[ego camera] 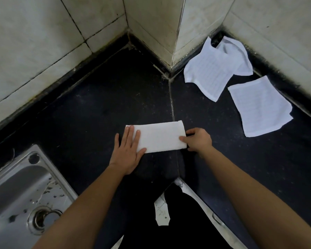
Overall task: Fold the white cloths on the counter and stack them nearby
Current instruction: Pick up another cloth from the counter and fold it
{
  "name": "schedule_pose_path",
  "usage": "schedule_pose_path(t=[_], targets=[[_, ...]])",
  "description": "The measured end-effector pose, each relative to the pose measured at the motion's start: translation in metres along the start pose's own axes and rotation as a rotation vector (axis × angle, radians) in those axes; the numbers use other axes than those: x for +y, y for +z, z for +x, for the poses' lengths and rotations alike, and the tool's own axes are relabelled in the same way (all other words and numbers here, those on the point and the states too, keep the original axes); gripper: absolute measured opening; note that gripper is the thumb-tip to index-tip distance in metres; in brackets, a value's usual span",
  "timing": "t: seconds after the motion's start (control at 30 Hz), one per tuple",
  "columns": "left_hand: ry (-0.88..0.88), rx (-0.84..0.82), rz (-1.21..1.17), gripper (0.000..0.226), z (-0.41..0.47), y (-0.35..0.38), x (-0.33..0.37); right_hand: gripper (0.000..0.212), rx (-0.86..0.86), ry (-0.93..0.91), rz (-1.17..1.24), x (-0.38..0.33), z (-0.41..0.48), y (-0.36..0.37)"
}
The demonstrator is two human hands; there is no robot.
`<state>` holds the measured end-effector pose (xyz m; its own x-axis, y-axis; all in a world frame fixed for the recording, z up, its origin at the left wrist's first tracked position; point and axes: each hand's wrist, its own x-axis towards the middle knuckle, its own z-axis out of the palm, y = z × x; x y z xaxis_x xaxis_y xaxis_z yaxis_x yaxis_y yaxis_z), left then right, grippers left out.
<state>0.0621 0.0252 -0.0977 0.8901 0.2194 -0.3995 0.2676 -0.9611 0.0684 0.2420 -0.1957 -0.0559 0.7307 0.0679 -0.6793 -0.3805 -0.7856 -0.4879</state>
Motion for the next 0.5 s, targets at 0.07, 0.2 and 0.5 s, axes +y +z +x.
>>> schedule_pose_path(t=[0.07,0.2,0.5], targets=[[0.009,-0.014,0.015,0.076,-0.004,0.001,0.003,0.026,-0.061,0.037,0.077,0.006,-0.001,-0.006],[0.038,-0.038,-0.006,0.079,-0.015,0.0,0.021,0.011,-0.237,0.138,0.238,0.022,-0.004,-0.02],[0.282,-0.01,0.091,0.086,0.017,-0.022,0.061,0.019,-0.263,0.144,0.373,0.048,-0.012,-0.038]])
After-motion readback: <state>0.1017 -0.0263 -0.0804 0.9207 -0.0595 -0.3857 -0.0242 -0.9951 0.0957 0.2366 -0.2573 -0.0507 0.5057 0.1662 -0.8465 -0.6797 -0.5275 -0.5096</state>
